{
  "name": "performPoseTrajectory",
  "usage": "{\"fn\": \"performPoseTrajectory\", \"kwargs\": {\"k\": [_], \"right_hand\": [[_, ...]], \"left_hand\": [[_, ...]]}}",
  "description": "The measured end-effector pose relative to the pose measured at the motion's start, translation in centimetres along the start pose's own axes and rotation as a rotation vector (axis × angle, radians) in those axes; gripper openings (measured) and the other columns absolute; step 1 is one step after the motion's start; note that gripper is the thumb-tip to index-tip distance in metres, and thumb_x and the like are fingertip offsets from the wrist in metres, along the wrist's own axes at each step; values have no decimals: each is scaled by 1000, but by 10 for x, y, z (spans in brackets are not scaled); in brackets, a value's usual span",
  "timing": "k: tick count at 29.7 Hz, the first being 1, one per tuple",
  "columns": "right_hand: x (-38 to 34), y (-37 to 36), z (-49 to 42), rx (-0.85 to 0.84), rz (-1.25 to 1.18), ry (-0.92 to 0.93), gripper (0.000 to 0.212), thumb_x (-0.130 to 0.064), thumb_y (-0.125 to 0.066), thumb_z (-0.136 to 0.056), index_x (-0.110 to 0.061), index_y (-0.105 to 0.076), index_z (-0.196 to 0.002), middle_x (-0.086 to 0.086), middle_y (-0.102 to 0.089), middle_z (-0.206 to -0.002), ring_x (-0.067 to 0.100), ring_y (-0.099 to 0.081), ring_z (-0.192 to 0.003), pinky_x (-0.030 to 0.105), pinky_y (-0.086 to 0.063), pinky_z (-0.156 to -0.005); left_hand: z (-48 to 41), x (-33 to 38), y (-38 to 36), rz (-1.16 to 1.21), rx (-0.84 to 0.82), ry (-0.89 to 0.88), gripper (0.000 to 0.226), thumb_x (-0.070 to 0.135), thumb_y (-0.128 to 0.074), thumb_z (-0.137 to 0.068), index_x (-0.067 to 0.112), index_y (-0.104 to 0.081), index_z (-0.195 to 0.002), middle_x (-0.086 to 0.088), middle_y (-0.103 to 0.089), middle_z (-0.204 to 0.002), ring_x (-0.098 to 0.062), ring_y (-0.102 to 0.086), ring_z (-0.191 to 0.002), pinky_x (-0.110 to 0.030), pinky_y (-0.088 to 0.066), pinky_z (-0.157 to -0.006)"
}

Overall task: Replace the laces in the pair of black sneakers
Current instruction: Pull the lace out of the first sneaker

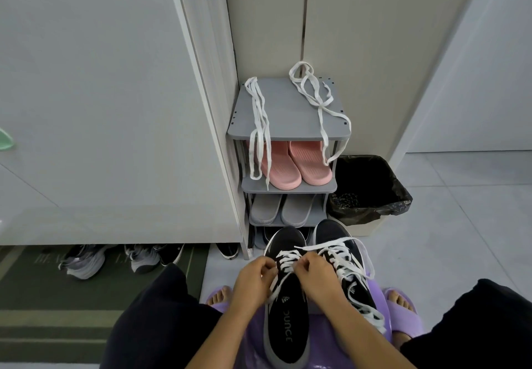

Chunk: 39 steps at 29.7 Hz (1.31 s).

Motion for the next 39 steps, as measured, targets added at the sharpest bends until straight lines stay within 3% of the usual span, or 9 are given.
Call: {"fn": "performPoseTrajectory", "kwargs": {"k": [7,10,16,21,28,31,34,36,39], "right_hand": [[4,3,-16,-31,-8,-70,18,-24,-59,-86,-22,-50,-71,-4,-59,-78,18,-59,-87,26,-40,-72],[5,0,-19,-46,-28,-98,21,-20,-58,-84,-22,-50,-65,-1,-60,-78,20,-59,-84,28,-43,-74],[11,-17,6,74,-195,-41,33,-24,-65,-86,-6,-49,-108,3,-35,-106,16,-42,-92,18,-30,-79],[19,-24,6,87,-313,-68,25,-22,-61,-88,-7,-53,-107,4,-43,-111,16,-48,-95,19,-34,-81],[24,-34,7,78,-589,-182,27,-16,-62,-87,-12,-49,-110,2,-59,-101,15,-56,-95,24,-41,-83],[25,-38,8,97,-675,-195,33,-11,-64,-85,-6,-52,-116,7,-63,-107,19,-60,-99,33,-46,-93],[26,-41,7,89,-699,-185,32,-11,-65,-85,-9,-54,-116,6,-64,-107,17,-61,-98,33,-48,-93],[27,-41,8,99,-713,-188,33,-12,-64,-86,-10,-54,-117,6,-65,-108,18,-62,-99,35,-48,-94],[27,-43,8,124,-713,-202,39,-12,-64,-86,-6,-51,-122,8,-64,-111,21,-60,-105,39,-45,-98]], "left_hand": [[-18,8,-15,-61,2,13,32,13,-67,-81,33,-47,-64,10,-50,-65,-3,-47,-60,-14,-36,-58],[-20,11,-14,-156,17,-3,31,16,-61,-85,32,-46,-62,8,-53,-73,-9,-51,-70,-20,-38,-63],[-23,6,-10,79,-1,88,26,7,-55,-88,23,-53,-68,7,-57,-68,-4,-53,-62,-13,-41,-60],[-28,1,0,378,-62,224,15,1,-55,-87,12,-53,-78,-4,-54,-68,-9,-46,-56,-16,-37,-53],[-12,-6,-13,-117,-31,80,29,34,-62,-87,27,-40,-70,9,-48,-67,-13,-48,-70,-21,-37,-62],[-15,7,-1,-249,33,-26,22,29,-55,-91,22,-44,-74,7,-52,-74,-13,-49,-74,-28,-39,-70],[-20,25,14,-338,53,-192,16,28,-57,-90,18,-51,-79,11,-48,-68,-7,-45,-64,-19,-31,-59],[-19,17,14,-277,44,-135,21,29,-59,-89,21,-47,-74,10,-49,-68,-4,-45,-62,-16,-32,-58],[-11,-6,-4,-357,-61,23,28,37,-51,-93,21,-38,-73,0,-56,-85,-18,-54,-80,-28,-40,-72]]}}
Point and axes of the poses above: each hand's wrist, its own z-axis away from the middle knuckle, its own y-axis out of the back of the hand, x = y × z, the point moved 5 cm from there along -z, towards the middle knuckle
